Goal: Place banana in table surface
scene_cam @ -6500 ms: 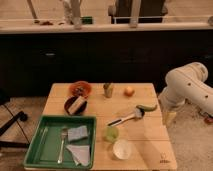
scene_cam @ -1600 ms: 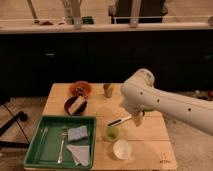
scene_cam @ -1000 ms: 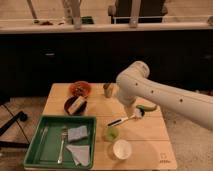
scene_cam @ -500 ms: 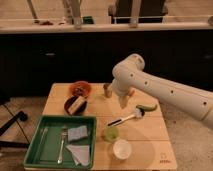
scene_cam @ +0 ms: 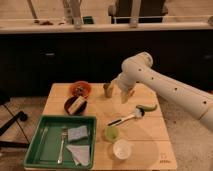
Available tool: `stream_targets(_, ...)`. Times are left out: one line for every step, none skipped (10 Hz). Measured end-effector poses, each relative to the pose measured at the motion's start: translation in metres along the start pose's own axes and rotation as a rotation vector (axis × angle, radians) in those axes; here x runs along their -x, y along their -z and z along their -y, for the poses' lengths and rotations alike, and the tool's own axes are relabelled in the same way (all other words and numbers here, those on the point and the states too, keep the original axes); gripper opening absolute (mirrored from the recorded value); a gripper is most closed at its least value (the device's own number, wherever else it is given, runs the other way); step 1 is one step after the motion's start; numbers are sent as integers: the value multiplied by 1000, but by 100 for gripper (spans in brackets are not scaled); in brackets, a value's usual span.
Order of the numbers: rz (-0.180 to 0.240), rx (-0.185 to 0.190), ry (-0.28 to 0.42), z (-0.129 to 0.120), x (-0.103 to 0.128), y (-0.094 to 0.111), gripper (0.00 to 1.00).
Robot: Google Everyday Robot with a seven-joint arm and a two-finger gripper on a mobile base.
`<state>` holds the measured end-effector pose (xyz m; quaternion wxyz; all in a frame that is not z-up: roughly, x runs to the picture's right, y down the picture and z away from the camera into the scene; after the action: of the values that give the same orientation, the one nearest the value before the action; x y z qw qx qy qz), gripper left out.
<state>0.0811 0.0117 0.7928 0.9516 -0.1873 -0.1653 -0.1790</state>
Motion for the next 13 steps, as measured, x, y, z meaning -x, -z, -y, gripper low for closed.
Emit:
stream_targets(13, -9, -9, 7, -4, -4, 80)
stream_targets(25, -14, -18, 12, -7, -8, 80)
stream_targets(37, -20, -29, 18, -10, -14, 80)
stream_targets(46, -25, -40, 23, -13, -20, 80)
stream_targets(52, -29, -50, 27, -16, -26, 80)
stream_targets(58, -34, -60, 31, -18, -31, 80)
stream_targets(74, -49, -82, 36, -21, -37, 80)
stream_targets(83, -61, -97, 39, -25, -39, 80)
stream_targets(94, -74, -114, 41, -29, -40, 80)
stream_targets(107, -88, -126, 45, -32, -41, 80)
stream_targets(116, -96, -131, 49, -32, -42, 80)
stream_targets(123, -101, -133, 53, -32, -43, 80)
stream_targets(130, -104, -137, 55, -34, -45, 80)
